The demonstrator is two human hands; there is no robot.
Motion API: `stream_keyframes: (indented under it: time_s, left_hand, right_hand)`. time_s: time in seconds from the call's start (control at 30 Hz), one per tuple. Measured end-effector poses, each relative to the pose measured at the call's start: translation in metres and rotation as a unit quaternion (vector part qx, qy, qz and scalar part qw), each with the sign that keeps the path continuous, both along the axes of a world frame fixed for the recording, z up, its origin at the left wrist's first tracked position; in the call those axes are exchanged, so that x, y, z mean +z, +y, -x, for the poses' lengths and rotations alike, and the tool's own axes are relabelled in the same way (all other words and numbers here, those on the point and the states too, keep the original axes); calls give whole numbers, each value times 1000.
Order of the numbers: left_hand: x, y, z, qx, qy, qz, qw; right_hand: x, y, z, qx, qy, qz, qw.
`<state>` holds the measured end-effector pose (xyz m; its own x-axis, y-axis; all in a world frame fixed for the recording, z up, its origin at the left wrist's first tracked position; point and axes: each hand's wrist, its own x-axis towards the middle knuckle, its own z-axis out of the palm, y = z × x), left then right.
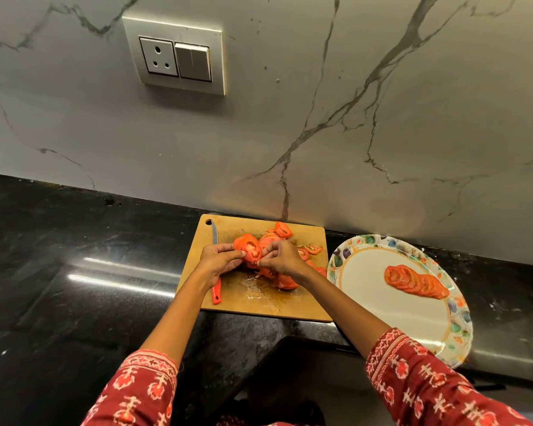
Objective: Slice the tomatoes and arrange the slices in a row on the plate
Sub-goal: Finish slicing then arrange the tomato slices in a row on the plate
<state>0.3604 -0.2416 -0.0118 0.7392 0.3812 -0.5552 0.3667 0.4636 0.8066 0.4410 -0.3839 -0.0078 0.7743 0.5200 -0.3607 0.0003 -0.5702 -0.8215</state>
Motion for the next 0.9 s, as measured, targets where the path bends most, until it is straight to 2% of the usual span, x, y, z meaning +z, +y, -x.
stream_keyframes:
  time_s: [0.3, 0.57, 0.73, 0.8, 0.9]
  left_hand:
    - [-2, -5, 3, 0, -7, -54, 998]
    - [-2, -3, 7, -1, -3, -55, 998]
    - [5, -2, 6, -20, -6, -77, 997]
    - [10, -3, 4, -34, -12, -86, 996]
    - [17, -10, 0, -90, -18, -100, 991]
  right_hand:
    - [4, 3, 7, 33, -129, 51, 990]
    - [1, -2, 5, 43, -171, 75, 982]
    - [19, -10, -4, 94, -167, 56, 980]
    - [25, -18, -10, 76, -158, 31, 984]
    - [28, -34, -19, 51, -77, -35, 995]
